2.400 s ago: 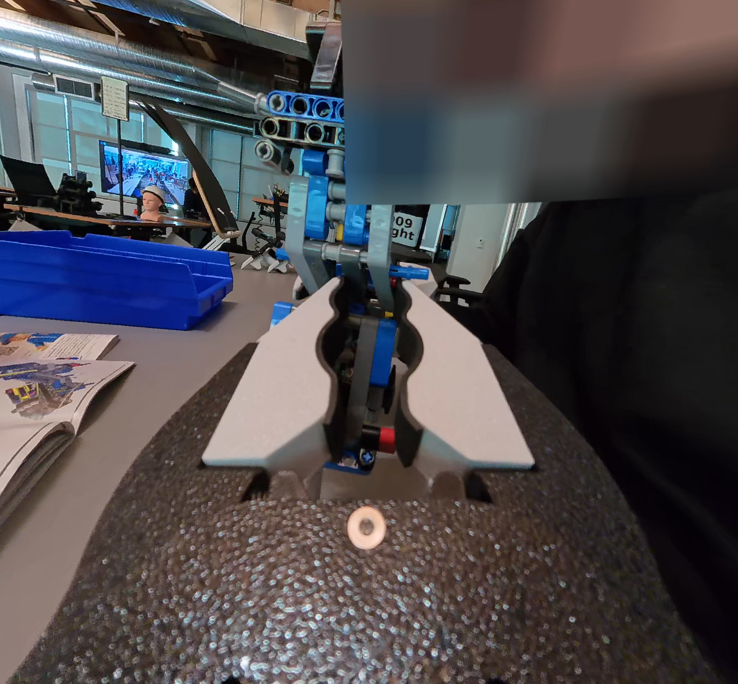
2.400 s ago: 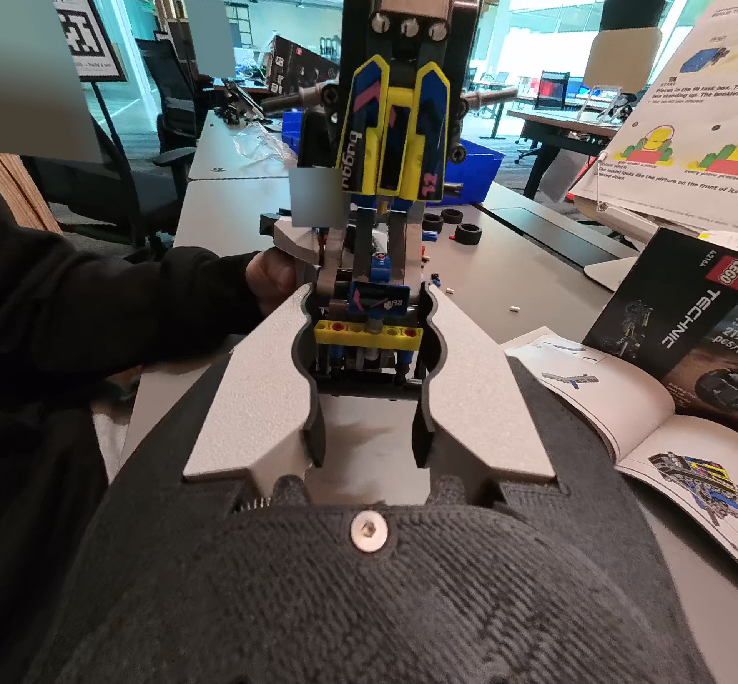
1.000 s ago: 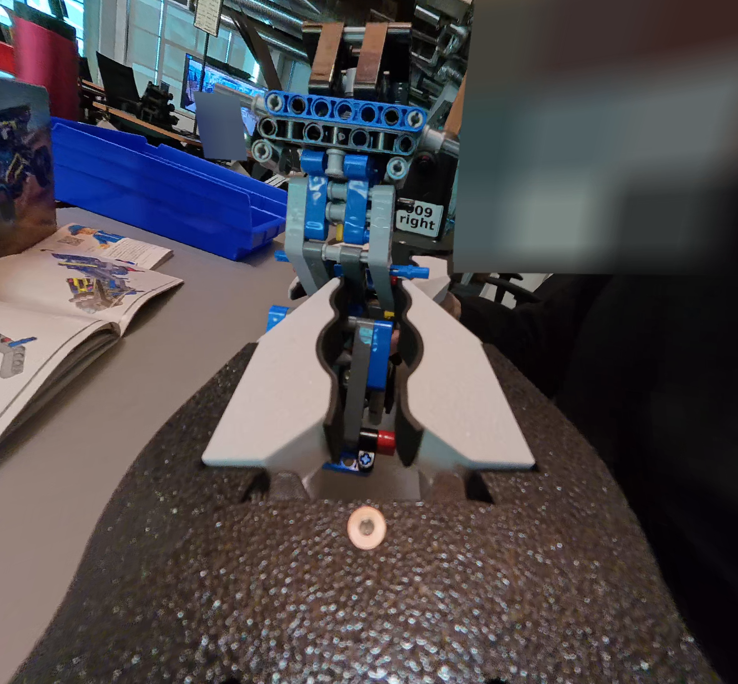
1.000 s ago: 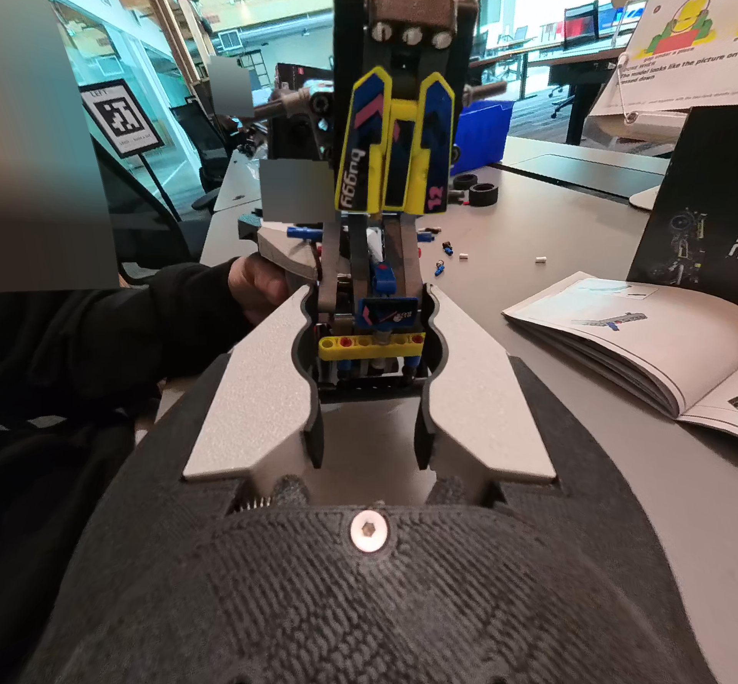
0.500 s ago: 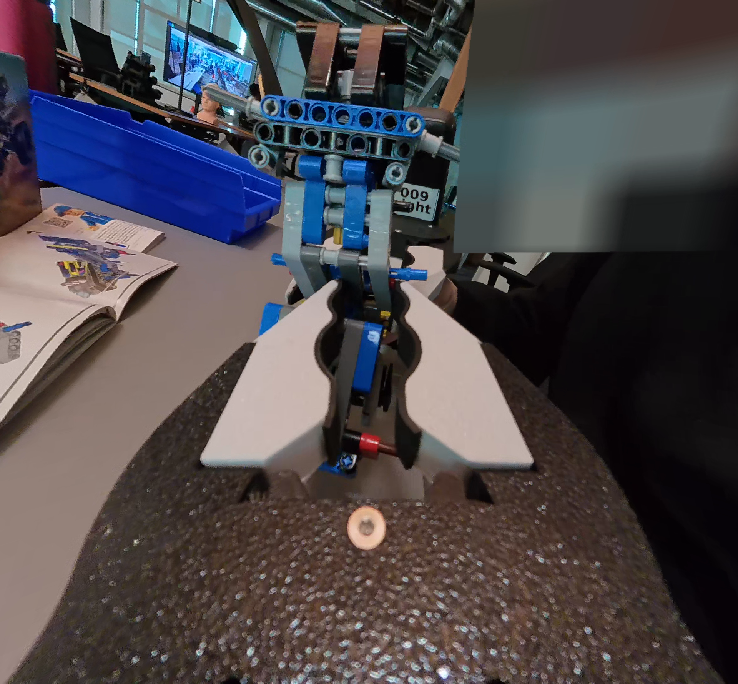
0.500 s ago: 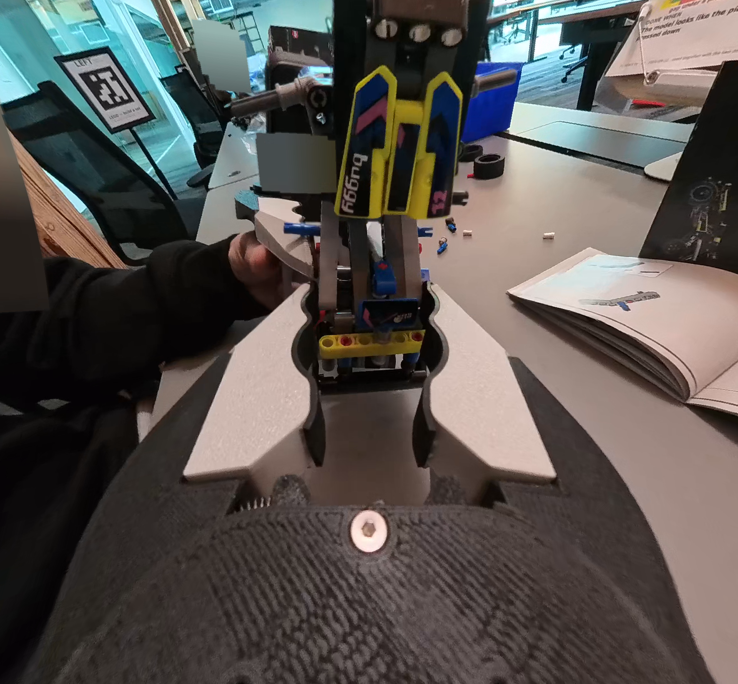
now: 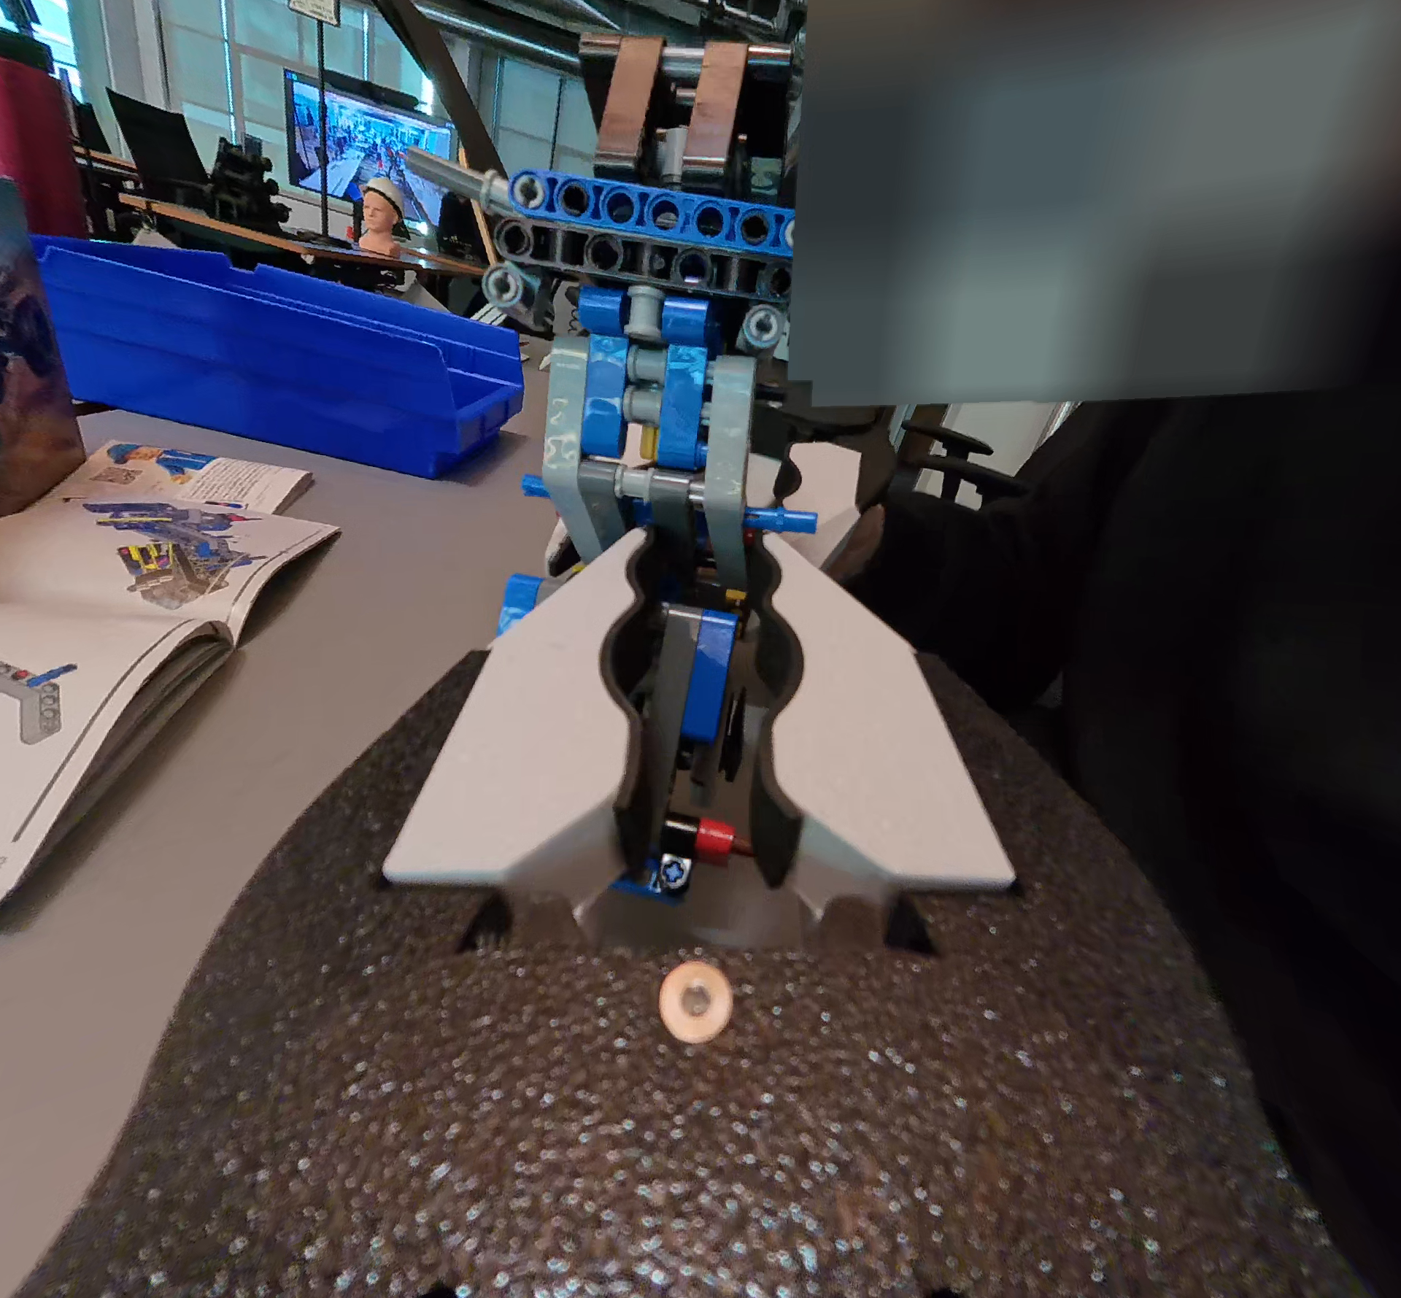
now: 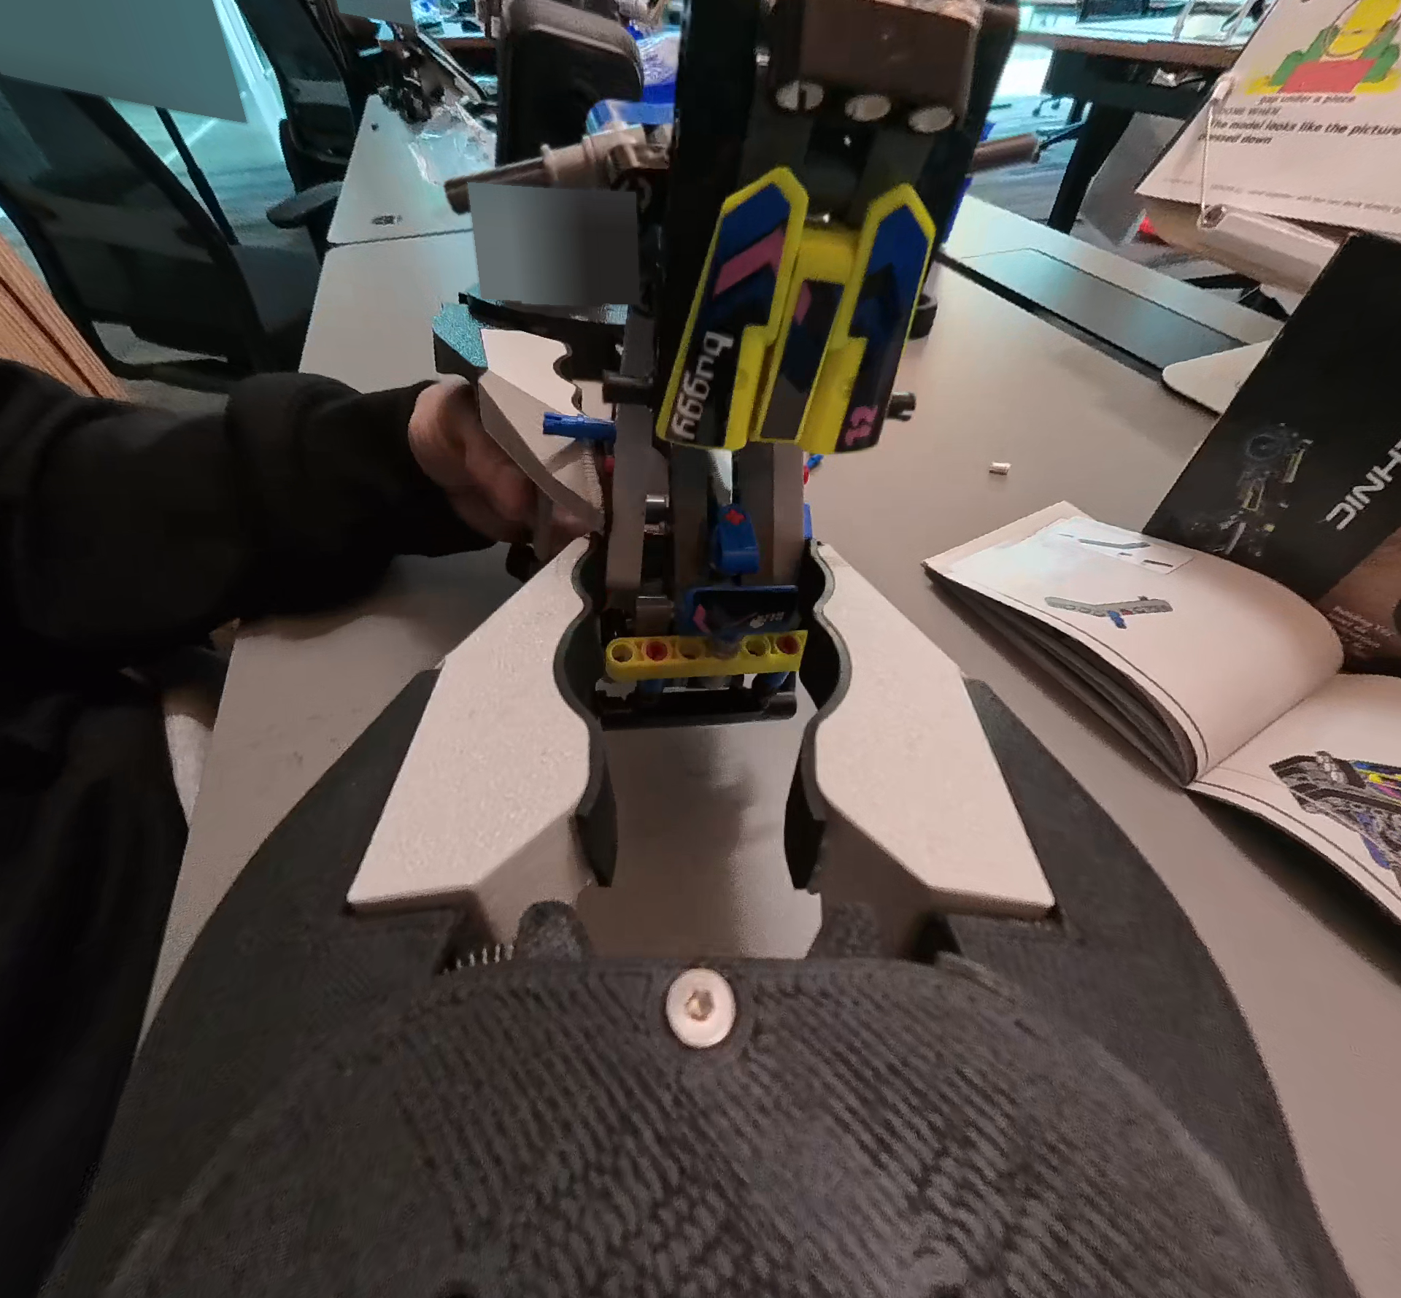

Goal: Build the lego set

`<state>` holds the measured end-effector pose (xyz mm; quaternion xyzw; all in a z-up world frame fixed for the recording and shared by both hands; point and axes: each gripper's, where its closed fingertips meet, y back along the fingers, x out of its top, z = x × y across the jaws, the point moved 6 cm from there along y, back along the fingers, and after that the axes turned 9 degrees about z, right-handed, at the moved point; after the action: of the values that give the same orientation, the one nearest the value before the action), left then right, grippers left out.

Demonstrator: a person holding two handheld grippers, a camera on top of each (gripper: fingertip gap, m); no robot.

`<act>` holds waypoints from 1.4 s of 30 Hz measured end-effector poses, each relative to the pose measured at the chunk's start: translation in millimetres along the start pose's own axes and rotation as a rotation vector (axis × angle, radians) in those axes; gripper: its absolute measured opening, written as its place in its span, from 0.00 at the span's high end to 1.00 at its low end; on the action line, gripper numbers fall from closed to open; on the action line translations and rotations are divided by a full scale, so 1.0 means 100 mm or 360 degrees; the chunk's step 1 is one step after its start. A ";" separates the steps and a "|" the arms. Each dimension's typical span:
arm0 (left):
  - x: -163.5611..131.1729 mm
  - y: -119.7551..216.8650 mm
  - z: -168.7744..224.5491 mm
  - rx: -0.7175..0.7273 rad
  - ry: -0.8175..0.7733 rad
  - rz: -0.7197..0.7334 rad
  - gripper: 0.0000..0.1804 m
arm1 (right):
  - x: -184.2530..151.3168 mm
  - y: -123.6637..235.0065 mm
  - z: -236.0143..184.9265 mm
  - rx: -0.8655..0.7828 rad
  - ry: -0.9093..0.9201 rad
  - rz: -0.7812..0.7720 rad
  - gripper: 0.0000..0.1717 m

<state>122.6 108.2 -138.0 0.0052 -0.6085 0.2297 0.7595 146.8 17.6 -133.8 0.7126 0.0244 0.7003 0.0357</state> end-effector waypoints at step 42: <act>-0.54 -0.08 0.16 0.0228 0.1322 -0.0071 0.87 | -0.30 0.51 -0.17 -0.0045 -0.0536 -0.0206 0.67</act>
<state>102.0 77.6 -182.0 -0.0218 -0.2328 0.2377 0.9428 128.6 -35.0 -158.8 0.8162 0.0542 0.5674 0.0944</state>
